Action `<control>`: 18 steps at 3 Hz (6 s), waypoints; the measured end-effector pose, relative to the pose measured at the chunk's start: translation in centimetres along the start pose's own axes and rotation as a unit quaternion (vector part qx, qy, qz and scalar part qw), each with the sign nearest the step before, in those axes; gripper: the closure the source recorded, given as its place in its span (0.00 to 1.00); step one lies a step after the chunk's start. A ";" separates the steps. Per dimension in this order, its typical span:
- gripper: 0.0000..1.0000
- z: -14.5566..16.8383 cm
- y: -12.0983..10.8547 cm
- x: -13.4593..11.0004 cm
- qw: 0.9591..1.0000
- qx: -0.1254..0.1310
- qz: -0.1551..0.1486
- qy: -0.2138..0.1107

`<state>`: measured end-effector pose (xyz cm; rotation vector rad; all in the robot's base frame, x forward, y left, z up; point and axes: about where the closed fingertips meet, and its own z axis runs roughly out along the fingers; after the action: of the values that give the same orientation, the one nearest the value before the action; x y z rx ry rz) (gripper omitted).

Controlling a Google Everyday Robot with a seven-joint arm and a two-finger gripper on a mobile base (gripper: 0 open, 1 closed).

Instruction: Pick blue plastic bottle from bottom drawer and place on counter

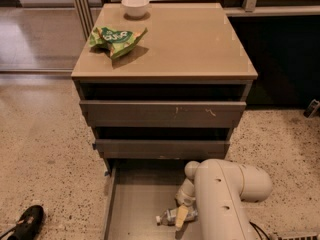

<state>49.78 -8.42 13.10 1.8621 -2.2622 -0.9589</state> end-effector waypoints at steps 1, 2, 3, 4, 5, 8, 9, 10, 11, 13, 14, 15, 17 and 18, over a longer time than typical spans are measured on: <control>0.00 0.0 0.0 0.0 1.000 0.000 0.000 0.000; 0.00 0.3 0.2 0.1 1.000 0.010 0.009 0.003; 0.00 -0.3 0.6 0.4 0.998 0.050 0.045 -0.013; 0.00 -0.3 0.5 0.9 0.990 0.108 0.083 -0.032; 0.00 -0.3 0.5 0.9 0.990 0.108 0.083 -0.032; 0.00 2.9 2.4 0.7 0.981 0.163 0.105 0.018; 0.00 2.9 2.4 0.7 0.981 0.163 0.105 0.018; 0.19 2.9 2.4 0.7 0.981 0.163 0.105 0.018; 0.42 2.9 2.4 0.7 0.981 0.163 0.105 0.018; 0.88 2.9 2.3 0.6 0.985 0.140 0.102 0.002; 1.00 0.3 0.7 -1.3 0.985 0.116 0.095 -0.084; 1.00 -3.9 -1.4 -3.7 0.981 0.100 0.062 -0.155; 1.00 -14.3 -0.5 -7.8 0.978 0.044 -0.003 -0.202; 1.00 -14.3 0.7 -7.9 0.979 0.021 -0.008 -0.200</control>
Offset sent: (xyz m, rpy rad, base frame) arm -0.0015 0.0000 -0.0007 -0.0495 -0.0376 -0.0477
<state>57.31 -7.25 27.59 1.8432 -2.4965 -1.4119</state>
